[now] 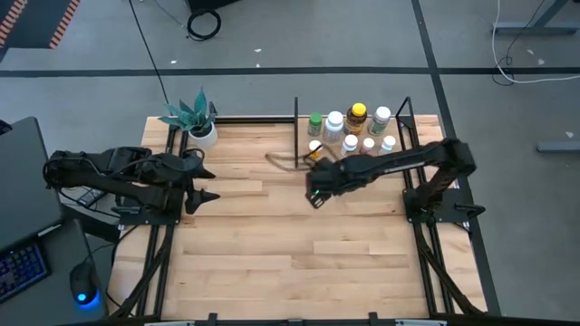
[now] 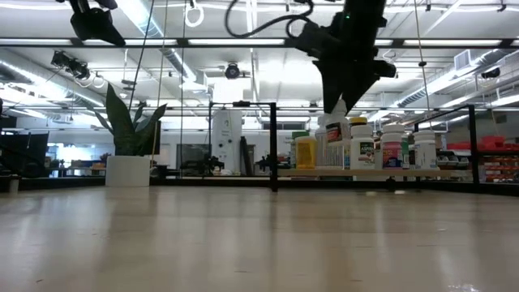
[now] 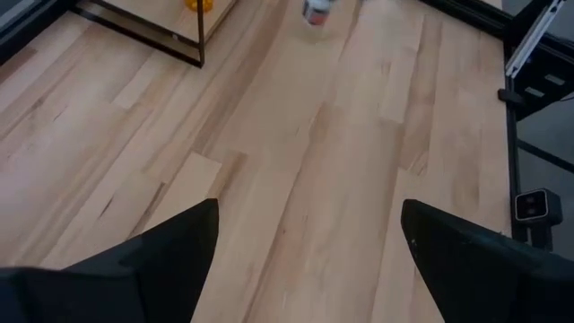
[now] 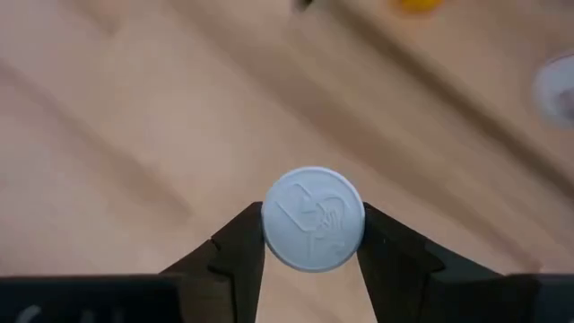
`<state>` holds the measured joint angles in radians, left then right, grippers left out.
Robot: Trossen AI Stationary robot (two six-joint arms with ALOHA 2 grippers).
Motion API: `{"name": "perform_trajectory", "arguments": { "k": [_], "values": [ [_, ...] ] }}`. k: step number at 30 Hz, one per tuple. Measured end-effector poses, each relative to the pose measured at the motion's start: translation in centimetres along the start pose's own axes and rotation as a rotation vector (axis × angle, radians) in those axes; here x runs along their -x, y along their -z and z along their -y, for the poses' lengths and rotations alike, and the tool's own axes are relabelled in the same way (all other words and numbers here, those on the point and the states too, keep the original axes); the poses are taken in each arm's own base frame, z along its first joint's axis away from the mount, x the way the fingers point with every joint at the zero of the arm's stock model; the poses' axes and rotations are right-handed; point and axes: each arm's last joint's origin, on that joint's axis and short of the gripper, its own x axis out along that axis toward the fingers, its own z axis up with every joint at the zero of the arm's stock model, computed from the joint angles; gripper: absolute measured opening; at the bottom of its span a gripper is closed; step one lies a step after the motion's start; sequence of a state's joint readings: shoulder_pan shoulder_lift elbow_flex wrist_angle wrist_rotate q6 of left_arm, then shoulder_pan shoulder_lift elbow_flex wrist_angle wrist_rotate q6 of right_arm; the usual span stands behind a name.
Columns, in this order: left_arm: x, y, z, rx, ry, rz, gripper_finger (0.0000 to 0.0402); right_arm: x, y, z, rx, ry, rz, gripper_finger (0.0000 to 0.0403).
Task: Pick and place medicine bottles onto shelf by color
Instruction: Put the black pill bottle on the shelf
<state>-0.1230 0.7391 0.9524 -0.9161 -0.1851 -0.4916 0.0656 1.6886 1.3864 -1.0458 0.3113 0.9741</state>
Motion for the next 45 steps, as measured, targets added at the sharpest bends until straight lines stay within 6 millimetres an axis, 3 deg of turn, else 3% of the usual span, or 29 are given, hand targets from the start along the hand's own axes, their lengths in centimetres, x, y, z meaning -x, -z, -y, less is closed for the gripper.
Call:
{"name": "perform_trajectory", "arguments": {
  "k": [6, 12, 21, 32, 45],
  "values": [
    [0.0, -0.2, 0.1, 0.003, -0.006, 0.030, 0.0354, -0.3, -2.0, 3.5, -0.062, 0.018, 0.030, 0.0161],
    [0.0, -0.3, 0.1, 0.039, -0.012, 0.037, 0.0354, -1.2, -4.7, 5.2, -0.060, 0.022, 0.077, 0.0161],
    [0.0, -0.3, -0.1, 0.082, -0.048, 0.059, 0.0354, -2.1, -7.0, 7.6, -0.080, 0.063, 0.121, 0.0161],
    [0.0, -0.3, -0.1, 0.103, -0.052, 0.064, 0.0354, -5.2, -6.2, 9.0, -0.103, 0.050, 0.089, 0.0162],
    [0.0, -0.4, -0.1, 0.107, -0.052, 0.065, 0.0354, -5.7, -6.7, 9.7, -0.123, 0.062, 0.117, 0.0162]
  ]
}}
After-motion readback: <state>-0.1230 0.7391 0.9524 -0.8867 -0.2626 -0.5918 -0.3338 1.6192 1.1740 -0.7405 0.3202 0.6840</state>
